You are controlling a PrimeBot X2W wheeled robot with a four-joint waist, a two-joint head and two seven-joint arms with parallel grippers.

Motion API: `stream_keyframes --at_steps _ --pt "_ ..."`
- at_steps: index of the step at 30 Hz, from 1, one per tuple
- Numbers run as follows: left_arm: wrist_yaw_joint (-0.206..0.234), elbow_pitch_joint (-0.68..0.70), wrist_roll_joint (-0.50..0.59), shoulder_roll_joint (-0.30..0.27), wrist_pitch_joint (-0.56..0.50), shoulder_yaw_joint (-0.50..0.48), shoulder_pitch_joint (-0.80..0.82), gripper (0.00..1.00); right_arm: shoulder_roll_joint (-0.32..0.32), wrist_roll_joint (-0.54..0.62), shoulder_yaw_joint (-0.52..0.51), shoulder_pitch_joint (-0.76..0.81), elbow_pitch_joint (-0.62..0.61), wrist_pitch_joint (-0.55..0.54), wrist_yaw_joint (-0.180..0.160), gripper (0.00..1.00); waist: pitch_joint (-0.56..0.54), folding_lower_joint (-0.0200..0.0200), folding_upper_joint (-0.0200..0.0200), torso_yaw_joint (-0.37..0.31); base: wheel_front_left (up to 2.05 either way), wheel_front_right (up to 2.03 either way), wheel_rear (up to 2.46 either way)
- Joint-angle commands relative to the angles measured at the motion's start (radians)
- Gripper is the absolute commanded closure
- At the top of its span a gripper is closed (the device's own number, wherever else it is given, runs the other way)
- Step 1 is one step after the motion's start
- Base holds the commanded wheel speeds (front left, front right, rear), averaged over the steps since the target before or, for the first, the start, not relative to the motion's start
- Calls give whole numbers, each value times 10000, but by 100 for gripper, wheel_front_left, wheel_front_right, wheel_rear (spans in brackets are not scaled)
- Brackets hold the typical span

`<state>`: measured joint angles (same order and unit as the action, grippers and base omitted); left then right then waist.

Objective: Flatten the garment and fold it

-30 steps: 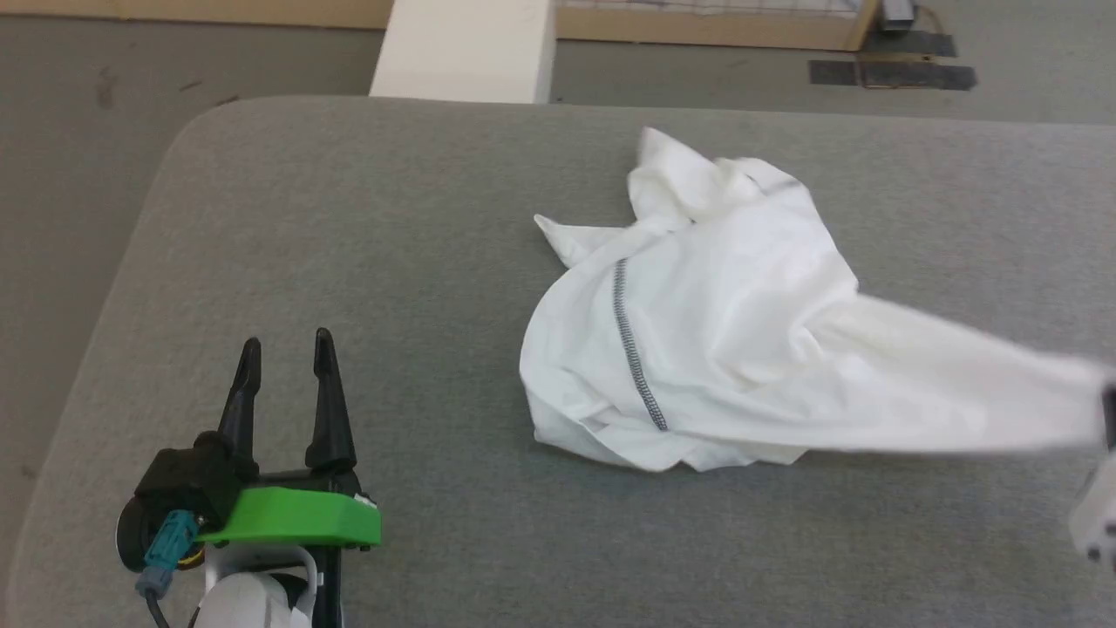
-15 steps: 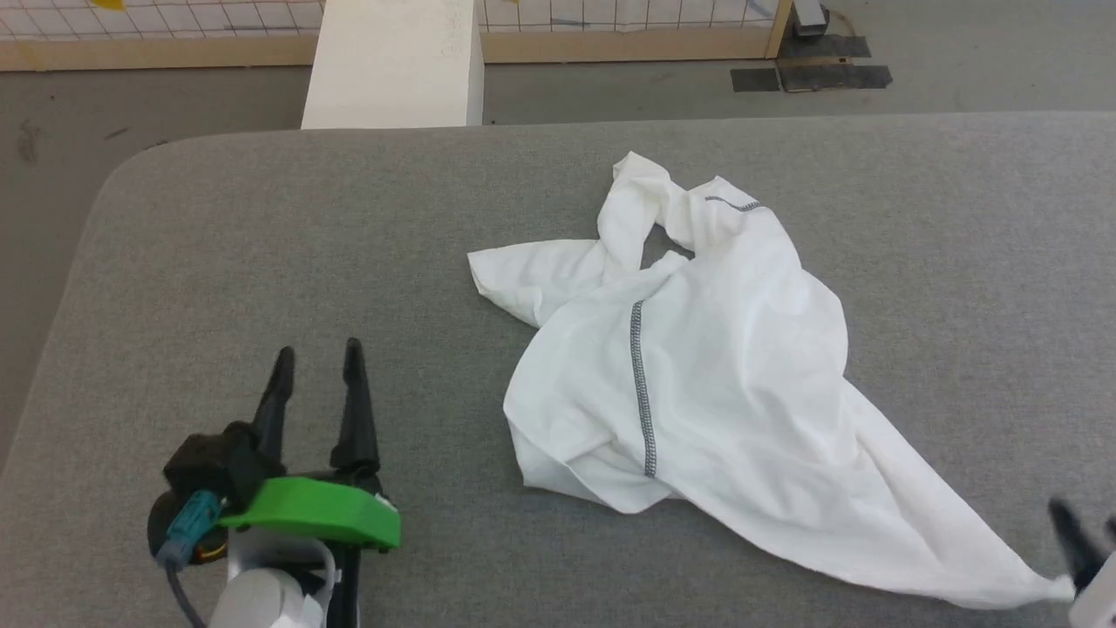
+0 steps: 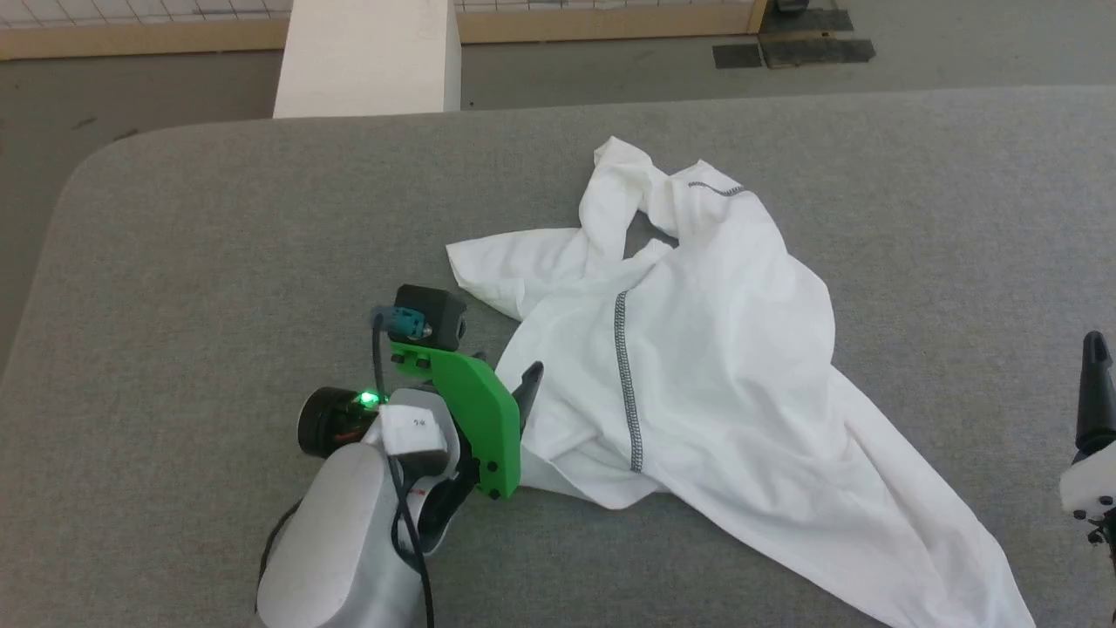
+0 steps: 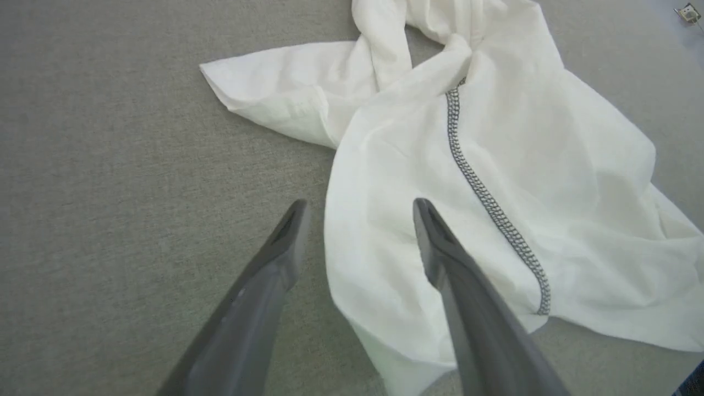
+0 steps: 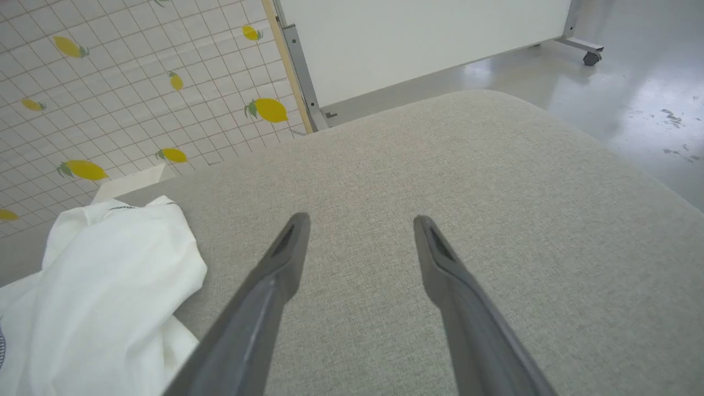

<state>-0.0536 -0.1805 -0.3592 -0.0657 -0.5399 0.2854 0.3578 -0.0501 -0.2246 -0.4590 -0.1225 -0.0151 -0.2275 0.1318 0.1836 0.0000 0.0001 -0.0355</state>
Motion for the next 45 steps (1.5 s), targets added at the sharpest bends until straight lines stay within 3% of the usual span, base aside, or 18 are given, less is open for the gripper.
stream_keyframes --at_steps 1,6,9,10,11,12,17,21,26,31,37,40,41,42,45 --pt "172 -10 0 -56 -297 16 201 0 -2 69 33 -173 91 109 -11 0 159 0 -1 -112 0 0 0" --pt "709 -62 189 -231 -1284 38 132 0 -1 215 47 -229 308 282 -11 0 372 0 -1 -207 0 0 0" --pt "691 -105 -1 -242 -1590 64 -18 0 -1 228 66 -297 388 370 -11 0 425 0 -1 -241 0 0 0" --pt "629 -67 -122 -217 -1617 82 -60 50 -1 237 67 -310 414 405 -11 0 427 0 -1 -236 0 0 0" --pt "579 -16 -190 -200 -1582 102 -79 82 -1 245 67 -314 430 427 -11 0 427 0 -1 -222 0 0 0" --pt "500 59 -286 -175 -1486 120 -87 100 -1 268 73 -317 449 452 -11 0 427 0 -1 -196 0 0 0" --pt "309 432 -724 -42 -606 10 13 100 -1 316 163 -316 587 611 -11 0 319 0 -1 -11 0 0 0" --pt "465 1023 -1121 30 589 -561 192 100 -1 364 256 -287 681 672 -11 0 159 0 -1 159 0 0 0" --pt "1035 2537 -1636 -12 1861 -1923 -37 100 -1 415 314 -187 779 688 -11 0 -113 0 -1 397 0 0 0" --pt "1961 3931 -1795 -314 2002 -3315 -1403 100 -1 393 402 -85 814 640 -11 0 -246 0 -1 639 0 0 0" --pt "2956 3232 -2181 -187 1918 -4440 -3361 100 -1 395 757 -142 869 451 -11 0 -157 0 -1 890 0 0 0" --pt "3054 2352 -2632 -56 2120 -4684 -3686 100 -1 444 1134 -246 898 293 -11 0 -73 0 -1 1023 0 0 0" --pt "3037 2094 -2751 -24 2170 -4667 -3713 79 -1 485 1308 -306 915 232 -11 0 -60 0 -1 1073 0 0 0" --pt "3001 1941 -2823 -4 2233 -4631 -3708 1 -1 516 1482 -363 940 157 -11 0 -40 0 -1 1111 0 0 0" --pt "2712 1799 -3156 62 2854 -4582 -3438 0 -1 532 2236 -719 1153 -263 -11 0 58 0 -1 1234 0 0 0"
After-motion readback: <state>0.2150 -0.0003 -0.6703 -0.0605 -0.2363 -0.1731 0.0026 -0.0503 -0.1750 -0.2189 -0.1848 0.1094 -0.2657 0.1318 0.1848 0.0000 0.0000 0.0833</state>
